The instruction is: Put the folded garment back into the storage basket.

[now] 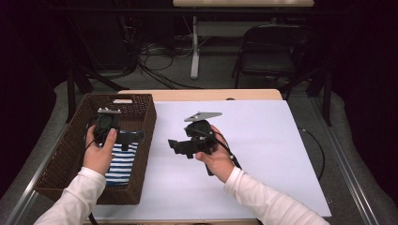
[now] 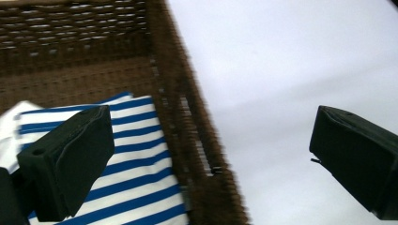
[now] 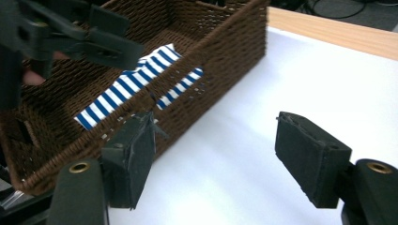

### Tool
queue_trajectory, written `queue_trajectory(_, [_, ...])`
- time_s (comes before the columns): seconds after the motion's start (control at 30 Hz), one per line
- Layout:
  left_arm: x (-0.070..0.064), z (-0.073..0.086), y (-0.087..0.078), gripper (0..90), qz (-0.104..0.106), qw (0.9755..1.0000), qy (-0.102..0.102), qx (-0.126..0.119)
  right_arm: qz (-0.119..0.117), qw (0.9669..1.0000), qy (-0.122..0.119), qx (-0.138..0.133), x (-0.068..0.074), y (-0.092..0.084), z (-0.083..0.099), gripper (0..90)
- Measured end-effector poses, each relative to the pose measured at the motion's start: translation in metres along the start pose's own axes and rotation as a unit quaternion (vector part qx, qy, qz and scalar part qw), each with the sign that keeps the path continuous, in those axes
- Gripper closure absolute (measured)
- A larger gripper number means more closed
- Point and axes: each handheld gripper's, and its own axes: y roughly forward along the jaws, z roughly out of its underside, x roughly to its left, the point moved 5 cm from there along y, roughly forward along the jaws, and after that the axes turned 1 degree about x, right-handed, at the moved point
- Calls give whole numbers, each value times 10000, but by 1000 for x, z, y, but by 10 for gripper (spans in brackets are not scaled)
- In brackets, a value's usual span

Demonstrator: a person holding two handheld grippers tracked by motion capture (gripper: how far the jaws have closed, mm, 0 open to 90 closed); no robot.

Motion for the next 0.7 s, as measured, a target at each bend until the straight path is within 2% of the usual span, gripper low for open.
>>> queue_trajectory(0.1, [-13, 3, 2, 2, 165, 9997, 159, -36, 92, 9999, 35, -131, -10, -15, 8, 288])
queue_trajectory(0.17, [-19, 5, 3, 3, 220, 9996, 181, -72, 91, 9998, 20, -189, -16, -22, 13, 272])
queue_trajectory(0.3, [-32, 7, 6, 2, 390, 9988, 303, -69, -32, 9998, 91, -196, -28, -35, 26, 214])
queue_trajectory(0.37, [-38, 9, 6, 2, 409, 9983, 408, -106, 74, 9997, 52, -241, -34, -42, 34, 205])
queue_trajectory(0.53, [-48, 13, 10, 2, 472, 9975, 488, -190, 300, 9990, 44, -316, -48, -54, 46, 170])
queue_trajectory(0.7, [-58, 19, 14, 2, 533, 9964, 608, -247, 514, 9980, -95, -365, -61, -69, 61, 159])
